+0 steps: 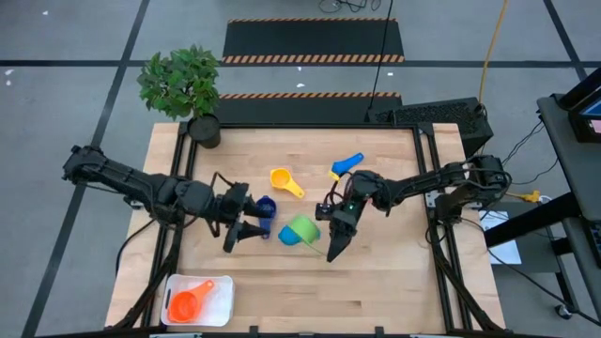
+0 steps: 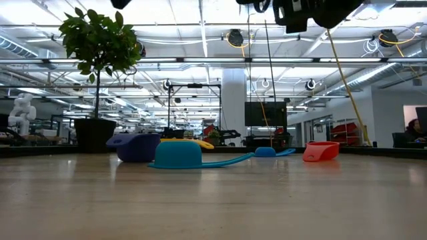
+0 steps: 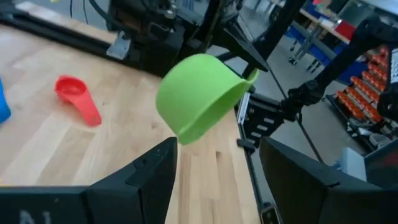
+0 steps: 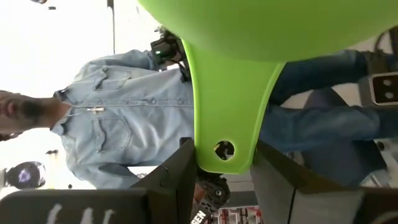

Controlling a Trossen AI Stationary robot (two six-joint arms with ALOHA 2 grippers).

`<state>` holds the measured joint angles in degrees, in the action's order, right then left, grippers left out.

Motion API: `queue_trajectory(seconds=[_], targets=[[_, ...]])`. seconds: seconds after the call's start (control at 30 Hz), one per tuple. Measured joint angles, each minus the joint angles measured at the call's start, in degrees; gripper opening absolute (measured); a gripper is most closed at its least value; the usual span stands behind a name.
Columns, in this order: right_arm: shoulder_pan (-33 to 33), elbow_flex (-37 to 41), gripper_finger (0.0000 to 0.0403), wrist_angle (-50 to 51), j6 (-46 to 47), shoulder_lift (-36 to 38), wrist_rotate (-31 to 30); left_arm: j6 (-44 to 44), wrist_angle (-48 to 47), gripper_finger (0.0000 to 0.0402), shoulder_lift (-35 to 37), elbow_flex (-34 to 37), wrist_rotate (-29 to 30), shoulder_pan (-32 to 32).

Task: Nest measuring cups in basket
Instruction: Stack the green measuring cup on top of the orange measuring cup in the white bin

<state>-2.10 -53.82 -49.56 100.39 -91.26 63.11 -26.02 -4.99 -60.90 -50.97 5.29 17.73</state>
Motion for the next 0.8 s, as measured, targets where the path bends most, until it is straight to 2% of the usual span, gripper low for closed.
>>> queue_trajectory(seconds=[0.27, 0.6, 0.8], targets=[[1.4, 0.0, 0.0116, -4.5, -1.9, 0.0, 0.2, 3.3, 2.5, 0.0232, 0.0, 1.2, -1.1, -5.6], [1.3, 0.0, 0.0116, -12.7, -0.7, 0.0, -1.0, -1.1, 12.9, 0.0232, 0.0, 1.2, -15.1, -11.4], [1.3, -1.5, 0.0116, -15.2, 0.7, 0.0, -1.4, 2.4, 12.7, 0.0232, 0.0, 1.2, -16.0, -11.7]])
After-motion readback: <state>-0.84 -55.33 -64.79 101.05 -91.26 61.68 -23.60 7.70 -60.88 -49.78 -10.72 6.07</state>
